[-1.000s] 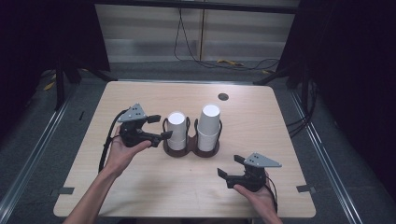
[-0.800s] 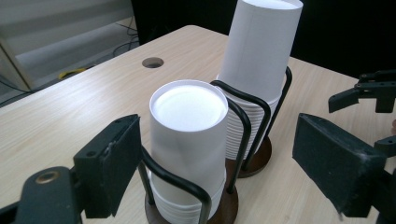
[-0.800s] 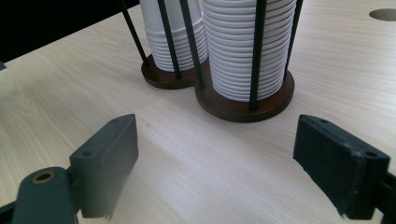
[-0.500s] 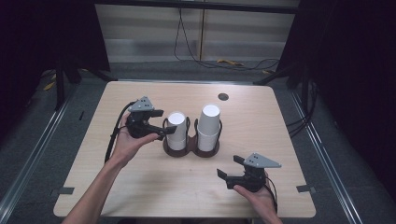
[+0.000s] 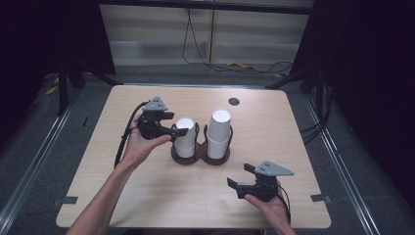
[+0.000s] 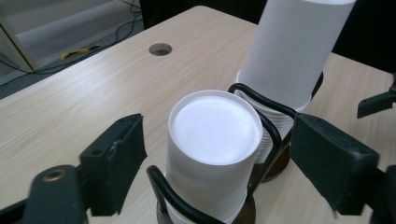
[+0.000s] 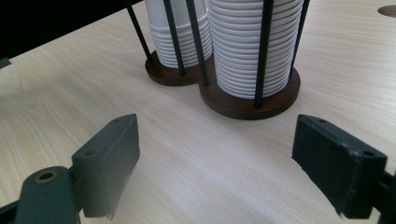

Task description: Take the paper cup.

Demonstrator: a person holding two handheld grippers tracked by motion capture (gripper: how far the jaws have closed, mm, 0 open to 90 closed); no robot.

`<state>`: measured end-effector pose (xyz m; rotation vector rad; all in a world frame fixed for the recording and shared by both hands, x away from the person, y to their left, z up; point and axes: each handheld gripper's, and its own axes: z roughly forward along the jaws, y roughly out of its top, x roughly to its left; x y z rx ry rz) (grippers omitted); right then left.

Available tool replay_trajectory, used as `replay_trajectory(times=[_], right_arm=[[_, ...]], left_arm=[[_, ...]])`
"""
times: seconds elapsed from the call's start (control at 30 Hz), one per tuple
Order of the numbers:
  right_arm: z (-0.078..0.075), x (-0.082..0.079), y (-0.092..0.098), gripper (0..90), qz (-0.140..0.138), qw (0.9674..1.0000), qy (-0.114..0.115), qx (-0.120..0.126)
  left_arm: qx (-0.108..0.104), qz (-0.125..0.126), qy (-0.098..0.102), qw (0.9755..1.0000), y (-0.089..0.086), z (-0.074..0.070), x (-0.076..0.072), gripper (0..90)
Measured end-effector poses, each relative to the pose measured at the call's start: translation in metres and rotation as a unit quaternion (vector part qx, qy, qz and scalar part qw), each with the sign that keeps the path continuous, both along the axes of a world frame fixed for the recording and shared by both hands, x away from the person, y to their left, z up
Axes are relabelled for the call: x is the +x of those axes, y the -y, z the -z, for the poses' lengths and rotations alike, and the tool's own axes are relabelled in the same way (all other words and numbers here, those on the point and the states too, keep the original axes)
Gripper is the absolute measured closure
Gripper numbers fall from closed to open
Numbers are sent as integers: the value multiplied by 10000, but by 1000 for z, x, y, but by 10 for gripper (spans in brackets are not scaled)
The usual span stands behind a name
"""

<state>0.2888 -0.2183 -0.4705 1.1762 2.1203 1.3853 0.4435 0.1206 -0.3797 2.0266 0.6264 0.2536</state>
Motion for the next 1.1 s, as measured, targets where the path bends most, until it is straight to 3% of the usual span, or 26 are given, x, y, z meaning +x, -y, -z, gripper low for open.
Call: replay_trajectory(times=[0.2,0.23,0.37,0.8,1.1], right_arm=[[0,0,0,148,-20,10000,-13,11],[0,0,0,149,-26,10000,-4,-11],[0,0,0,152,-13,10000,-20,9],[1,-1,1,154,-11,10000,-79,2],[1,0,0,155,-24,10000,-67,-20]], left_arm=[[134,130,-155,9997,5,-1,5,207],[196,192,-286,9992,9,0,8,203],[499,166,-176,9985,15,3,11,203],[855,134,-227,9960,24,7,19,227],[924,183,-269,9952,31,8,19,229]])
